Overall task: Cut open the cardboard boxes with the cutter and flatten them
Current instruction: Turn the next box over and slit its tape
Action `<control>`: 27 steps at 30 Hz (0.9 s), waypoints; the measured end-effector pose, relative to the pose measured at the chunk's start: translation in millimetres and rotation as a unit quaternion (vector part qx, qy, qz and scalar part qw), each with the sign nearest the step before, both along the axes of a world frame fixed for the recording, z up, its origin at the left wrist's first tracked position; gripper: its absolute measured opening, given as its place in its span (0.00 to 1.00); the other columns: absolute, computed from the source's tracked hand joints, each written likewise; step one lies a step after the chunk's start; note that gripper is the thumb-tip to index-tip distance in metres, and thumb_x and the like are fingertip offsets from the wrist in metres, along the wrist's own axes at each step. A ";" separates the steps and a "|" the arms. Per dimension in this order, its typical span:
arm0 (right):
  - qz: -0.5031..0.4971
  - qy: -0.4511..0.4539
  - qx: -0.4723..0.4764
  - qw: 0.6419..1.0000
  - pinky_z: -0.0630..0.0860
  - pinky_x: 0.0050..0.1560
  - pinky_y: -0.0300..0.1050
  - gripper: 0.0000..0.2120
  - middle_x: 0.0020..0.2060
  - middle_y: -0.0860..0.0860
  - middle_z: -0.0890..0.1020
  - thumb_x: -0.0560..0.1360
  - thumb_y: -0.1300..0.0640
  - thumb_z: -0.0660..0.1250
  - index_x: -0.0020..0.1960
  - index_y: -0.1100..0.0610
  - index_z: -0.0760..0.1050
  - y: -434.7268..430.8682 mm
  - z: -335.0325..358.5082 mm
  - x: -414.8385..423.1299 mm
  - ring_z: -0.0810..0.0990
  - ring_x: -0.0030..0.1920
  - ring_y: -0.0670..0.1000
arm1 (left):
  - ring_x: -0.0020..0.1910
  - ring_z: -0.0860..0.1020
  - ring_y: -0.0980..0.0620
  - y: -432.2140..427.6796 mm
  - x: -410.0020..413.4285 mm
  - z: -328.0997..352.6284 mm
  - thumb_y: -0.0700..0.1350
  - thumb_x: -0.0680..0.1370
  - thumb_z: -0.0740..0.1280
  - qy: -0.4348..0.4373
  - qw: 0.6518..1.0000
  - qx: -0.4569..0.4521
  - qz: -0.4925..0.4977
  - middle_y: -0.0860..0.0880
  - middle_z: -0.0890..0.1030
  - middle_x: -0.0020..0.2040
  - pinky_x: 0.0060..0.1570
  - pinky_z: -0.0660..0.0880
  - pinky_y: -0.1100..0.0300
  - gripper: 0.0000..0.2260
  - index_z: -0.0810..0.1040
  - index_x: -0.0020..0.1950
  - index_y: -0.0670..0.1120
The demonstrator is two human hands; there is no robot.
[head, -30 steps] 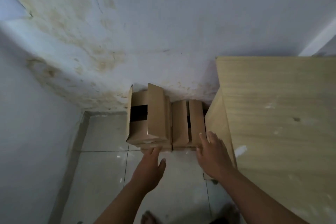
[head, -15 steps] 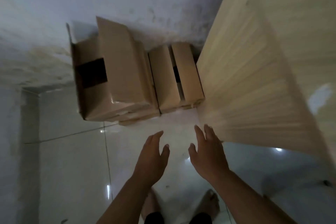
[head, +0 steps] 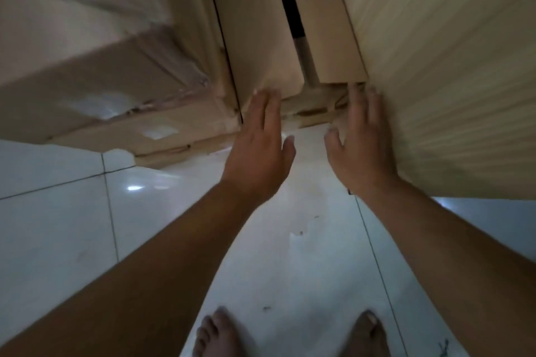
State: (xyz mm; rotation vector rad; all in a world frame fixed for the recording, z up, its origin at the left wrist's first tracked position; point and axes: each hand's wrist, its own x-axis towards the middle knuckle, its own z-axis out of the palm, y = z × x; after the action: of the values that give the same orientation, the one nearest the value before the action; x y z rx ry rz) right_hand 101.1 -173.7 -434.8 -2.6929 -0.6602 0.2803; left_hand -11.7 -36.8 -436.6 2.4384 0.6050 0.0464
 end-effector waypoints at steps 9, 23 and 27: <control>0.091 -0.096 -0.049 0.990 0.51 0.79 0.55 0.35 0.79 0.62 0.56 0.79 0.50 0.61 0.81 0.57 0.52 49.2 -33.2 72.1 0.53 0.79 0.63 | 0.84 0.44 0.41 28.6 74.3 -34.2 0.32 0.81 0.56 -0.001 0.996 0.090 0.015 0.38 0.46 0.84 0.80 0.44 0.50 0.32 0.46 0.83 0.37; 0.069 -0.052 -0.031 0.996 0.59 0.77 0.58 0.45 0.81 0.54 0.55 0.73 0.66 0.68 0.82 0.47 0.50 -39.1 -25.8 -4.1 0.54 0.80 0.58 | 0.84 0.42 0.47 -25.7 -29.8 -50.3 0.55 0.86 0.54 -0.012 0.994 0.060 -0.093 0.44 0.44 0.85 0.81 0.42 0.43 0.32 0.48 0.85 0.42; 0.064 -0.044 -0.038 0.996 0.59 0.76 0.60 0.46 0.81 0.54 0.55 0.72 0.67 0.70 0.82 0.48 0.51 -56.2 -27.2 -24.5 0.54 0.80 0.58 | 0.82 0.37 0.58 -43.8 -67.1 -46.4 0.64 0.84 0.47 0.002 0.984 -0.137 0.111 0.58 0.34 0.83 0.81 0.43 0.52 0.34 0.39 0.84 0.50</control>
State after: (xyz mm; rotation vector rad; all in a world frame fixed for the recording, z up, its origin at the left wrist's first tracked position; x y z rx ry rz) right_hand 76.6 -229.9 -462.0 -2.7530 -0.8665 0.2256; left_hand -78.8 -80.6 -482.9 2.0996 0.8265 0.0465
